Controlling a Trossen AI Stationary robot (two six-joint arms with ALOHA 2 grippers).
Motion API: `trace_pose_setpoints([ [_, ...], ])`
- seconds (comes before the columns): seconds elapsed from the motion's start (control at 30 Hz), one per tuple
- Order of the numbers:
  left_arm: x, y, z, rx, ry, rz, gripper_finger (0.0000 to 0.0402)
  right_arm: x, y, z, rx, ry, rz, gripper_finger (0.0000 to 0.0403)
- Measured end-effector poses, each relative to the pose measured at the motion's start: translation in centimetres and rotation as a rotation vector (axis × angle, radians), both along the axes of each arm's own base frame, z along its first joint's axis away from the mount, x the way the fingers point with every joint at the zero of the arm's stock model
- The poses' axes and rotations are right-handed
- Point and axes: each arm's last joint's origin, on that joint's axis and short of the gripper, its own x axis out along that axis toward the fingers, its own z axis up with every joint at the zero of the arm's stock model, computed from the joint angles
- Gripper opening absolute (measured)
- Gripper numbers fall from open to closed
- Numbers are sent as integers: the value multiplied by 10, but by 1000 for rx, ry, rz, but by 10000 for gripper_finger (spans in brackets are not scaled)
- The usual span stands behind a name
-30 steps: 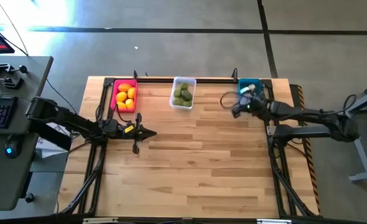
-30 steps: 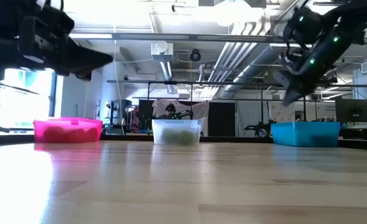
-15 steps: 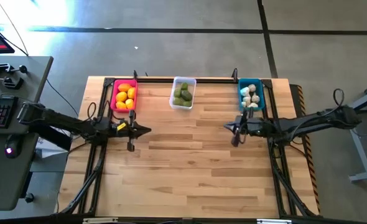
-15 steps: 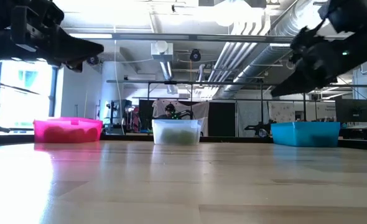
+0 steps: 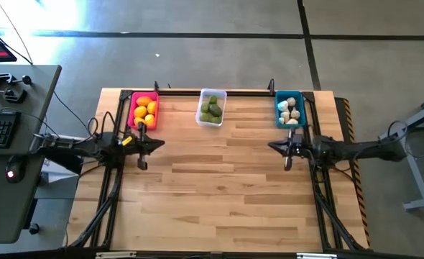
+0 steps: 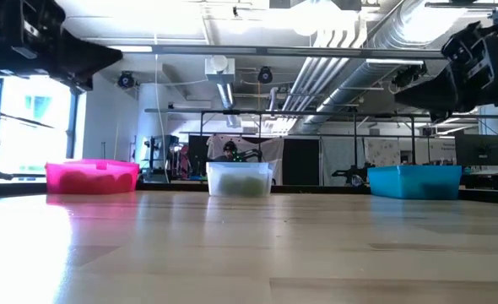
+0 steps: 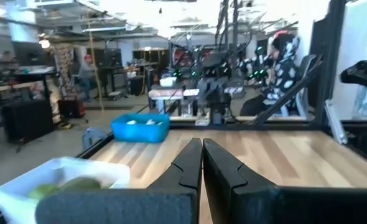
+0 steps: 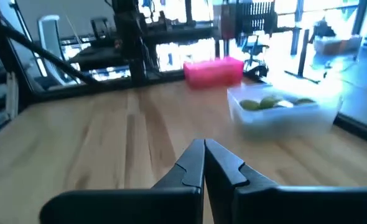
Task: Sort produce into baskets
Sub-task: Return to Home Position
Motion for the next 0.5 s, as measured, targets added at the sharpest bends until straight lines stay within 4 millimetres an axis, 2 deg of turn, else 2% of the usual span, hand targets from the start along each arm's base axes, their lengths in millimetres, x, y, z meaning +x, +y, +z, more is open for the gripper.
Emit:
trace_pose_setpoints([
  [0.2,-12,6,-5,-25,31,113,0,-10,-1,12,-80,-131,-5,0],
  [0.5,-11,12,-8,3,69,152,0,-10,-11,12,-132,-104,-156,0],
])
